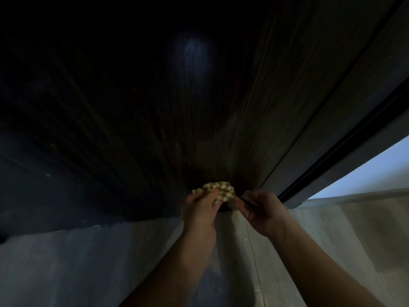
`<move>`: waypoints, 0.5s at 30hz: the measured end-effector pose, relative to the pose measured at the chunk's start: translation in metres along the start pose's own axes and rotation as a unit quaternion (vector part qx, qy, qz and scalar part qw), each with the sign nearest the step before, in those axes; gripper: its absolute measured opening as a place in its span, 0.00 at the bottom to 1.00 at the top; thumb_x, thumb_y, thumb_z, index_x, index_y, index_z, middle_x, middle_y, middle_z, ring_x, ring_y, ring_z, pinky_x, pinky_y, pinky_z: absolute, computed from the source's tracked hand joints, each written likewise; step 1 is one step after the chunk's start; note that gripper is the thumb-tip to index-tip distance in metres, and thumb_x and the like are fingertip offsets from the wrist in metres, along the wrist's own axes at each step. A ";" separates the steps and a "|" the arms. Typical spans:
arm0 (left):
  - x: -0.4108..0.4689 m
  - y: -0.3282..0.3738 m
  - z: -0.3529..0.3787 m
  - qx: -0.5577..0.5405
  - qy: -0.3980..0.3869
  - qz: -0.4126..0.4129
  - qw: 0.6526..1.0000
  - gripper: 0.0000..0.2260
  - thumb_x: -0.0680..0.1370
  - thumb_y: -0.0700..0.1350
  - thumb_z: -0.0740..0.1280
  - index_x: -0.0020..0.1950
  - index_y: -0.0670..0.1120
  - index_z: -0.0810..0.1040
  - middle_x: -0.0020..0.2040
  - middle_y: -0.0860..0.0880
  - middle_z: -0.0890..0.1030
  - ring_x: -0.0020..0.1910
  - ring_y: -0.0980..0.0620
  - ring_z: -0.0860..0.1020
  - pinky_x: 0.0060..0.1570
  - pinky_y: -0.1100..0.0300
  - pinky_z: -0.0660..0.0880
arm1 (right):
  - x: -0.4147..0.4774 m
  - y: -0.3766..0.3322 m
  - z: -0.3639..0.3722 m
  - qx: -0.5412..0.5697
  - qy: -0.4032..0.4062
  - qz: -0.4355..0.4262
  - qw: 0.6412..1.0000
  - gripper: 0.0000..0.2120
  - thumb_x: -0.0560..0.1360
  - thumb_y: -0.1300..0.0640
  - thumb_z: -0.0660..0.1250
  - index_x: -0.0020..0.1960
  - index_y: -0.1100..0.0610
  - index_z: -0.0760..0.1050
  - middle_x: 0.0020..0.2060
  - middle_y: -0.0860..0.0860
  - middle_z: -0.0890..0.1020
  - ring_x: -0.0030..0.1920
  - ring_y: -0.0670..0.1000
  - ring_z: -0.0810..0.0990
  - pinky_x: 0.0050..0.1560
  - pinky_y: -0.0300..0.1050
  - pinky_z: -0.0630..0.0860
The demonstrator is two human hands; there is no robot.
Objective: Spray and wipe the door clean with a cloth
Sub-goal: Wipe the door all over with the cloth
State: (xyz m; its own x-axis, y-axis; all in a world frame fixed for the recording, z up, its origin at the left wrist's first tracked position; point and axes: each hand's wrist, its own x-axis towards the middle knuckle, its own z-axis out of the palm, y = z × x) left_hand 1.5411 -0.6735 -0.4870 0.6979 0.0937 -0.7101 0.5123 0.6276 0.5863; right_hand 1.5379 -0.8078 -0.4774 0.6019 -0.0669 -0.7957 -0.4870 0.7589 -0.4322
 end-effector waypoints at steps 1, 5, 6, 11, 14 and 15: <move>0.001 -0.002 0.000 -0.008 0.006 -0.005 1.000 0.14 0.74 0.28 0.65 0.60 0.31 0.73 0.56 0.33 0.79 0.49 0.42 0.82 0.38 0.58 0.82 | 0.000 0.000 0.000 -0.002 0.002 0.000 1.000 0.06 0.78 0.66 0.55 0.49 0.62 0.71 0.57 0.64 0.74 0.48 0.60 0.79 0.34 0.47 0.81; 0.008 -0.004 -0.007 -0.023 0.031 -0.057 0.998 0.11 0.80 0.32 0.58 0.60 0.32 0.74 0.63 0.38 0.75 0.55 0.48 0.81 0.54 0.62 0.77 | -0.002 0.000 0.003 0.002 0.005 -0.002 1.000 0.06 0.78 0.66 0.55 0.47 0.62 0.70 0.51 0.63 0.74 0.45 0.59 0.78 0.43 0.48 0.82; 0.008 -0.004 -0.008 -0.028 0.034 -0.066 0.997 0.14 0.80 0.34 0.60 0.64 0.33 0.72 0.66 0.39 0.74 0.62 0.45 0.76 0.60 0.58 0.74 | -0.002 0.000 0.003 -0.001 0.009 -0.001 1.000 0.06 0.78 0.66 0.55 0.46 0.62 0.70 0.50 0.63 0.75 0.45 0.59 0.78 0.49 0.49 0.80; -0.020 0.021 0.003 -0.049 -0.098 -0.029 0.994 0.07 0.76 0.34 0.67 0.52 0.40 0.80 0.51 0.46 0.82 0.48 0.57 0.82 0.38 0.65 0.79 | -0.004 0.002 0.003 -0.018 0.019 -0.003 1.000 0.07 0.79 0.65 0.55 0.49 0.63 0.71 0.50 0.63 0.76 0.47 0.58 0.79 0.50 0.49 0.77; -0.027 0.025 0.008 -0.046 -0.110 0.004 0.993 0.07 0.75 0.34 0.68 0.50 0.41 0.80 0.48 0.49 0.82 0.42 0.61 0.82 0.36 0.69 0.77 | -0.006 0.000 0.004 -0.019 0.018 -0.003 1.000 0.07 0.79 0.65 0.54 0.48 0.63 0.71 0.48 0.63 0.77 0.46 0.58 0.79 0.54 0.50 0.76; -0.019 0.018 0.003 -0.028 -0.077 0.021 0.996 0.05 0.74 0.34 0.68 0.49 0.40 0.80 0.46 0.46 0.83 0.41 0.56 0.83 0.35 0.66 0.78 | -0.006 0.000 0.003 -0.021 0.018 -0.003 1.000 0.07 0.79 0.66 0.54 0.48 0.63 0.71 0.48 0.63 0.77 0.46 0.58 0.79 0.52 0.49 0.78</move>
State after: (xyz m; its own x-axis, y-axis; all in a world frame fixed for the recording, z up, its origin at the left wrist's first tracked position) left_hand 1.5386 -0.6664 -0.4614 0.7881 0.0039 -0.6156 0.4556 0.6688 0.5875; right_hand 1.5367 -0.8055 -0.4710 0.5816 -0.0949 -0.8079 -0.5106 0.7306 -0.4534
